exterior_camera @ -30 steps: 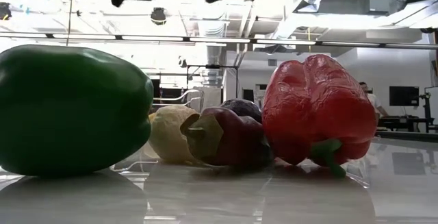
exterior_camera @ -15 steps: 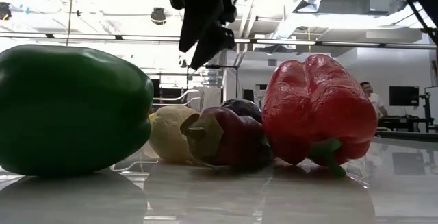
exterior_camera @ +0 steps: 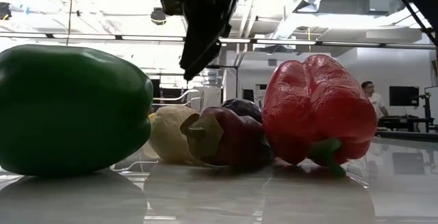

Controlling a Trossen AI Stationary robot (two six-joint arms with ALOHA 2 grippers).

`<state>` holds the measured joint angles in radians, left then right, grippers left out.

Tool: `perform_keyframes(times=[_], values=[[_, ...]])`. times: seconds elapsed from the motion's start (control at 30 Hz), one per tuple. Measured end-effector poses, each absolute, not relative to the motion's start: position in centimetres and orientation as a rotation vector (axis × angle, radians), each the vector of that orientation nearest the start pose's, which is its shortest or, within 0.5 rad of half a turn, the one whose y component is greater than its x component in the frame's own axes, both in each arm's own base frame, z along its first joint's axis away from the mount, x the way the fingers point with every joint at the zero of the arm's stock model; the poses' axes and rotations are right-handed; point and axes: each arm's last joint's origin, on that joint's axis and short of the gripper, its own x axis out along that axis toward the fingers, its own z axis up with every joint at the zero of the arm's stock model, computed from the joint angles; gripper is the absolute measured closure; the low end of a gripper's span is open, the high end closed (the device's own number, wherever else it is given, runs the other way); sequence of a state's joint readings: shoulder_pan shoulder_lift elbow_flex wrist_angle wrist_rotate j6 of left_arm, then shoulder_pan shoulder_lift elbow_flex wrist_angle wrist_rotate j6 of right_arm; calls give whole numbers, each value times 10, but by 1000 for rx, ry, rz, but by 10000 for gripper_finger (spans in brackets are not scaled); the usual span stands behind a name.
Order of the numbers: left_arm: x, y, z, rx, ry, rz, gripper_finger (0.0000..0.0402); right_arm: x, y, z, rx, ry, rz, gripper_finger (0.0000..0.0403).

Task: Sort produce into baskets
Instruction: Put the green lemon into the left transparent bin

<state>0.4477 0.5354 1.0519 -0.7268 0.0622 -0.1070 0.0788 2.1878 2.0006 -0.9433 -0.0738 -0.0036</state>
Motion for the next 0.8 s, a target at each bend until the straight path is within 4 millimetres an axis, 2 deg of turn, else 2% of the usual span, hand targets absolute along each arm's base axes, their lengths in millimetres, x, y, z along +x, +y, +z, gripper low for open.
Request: perform_keyframes(times=[0.33, 0.53, 0.8], values=[[68, 32, 386, -179, 238, 437, 125, 474, 45, 210, -89, 1190, 168, 48], [74, 35, 383, -183, 277, 436, 125, 476, 56, 200, -129, 1200, 213, 48], [71, 32, 385, -187, 251, 401, 125, 476, 51, 194, -155, 1223, 224, 71]])
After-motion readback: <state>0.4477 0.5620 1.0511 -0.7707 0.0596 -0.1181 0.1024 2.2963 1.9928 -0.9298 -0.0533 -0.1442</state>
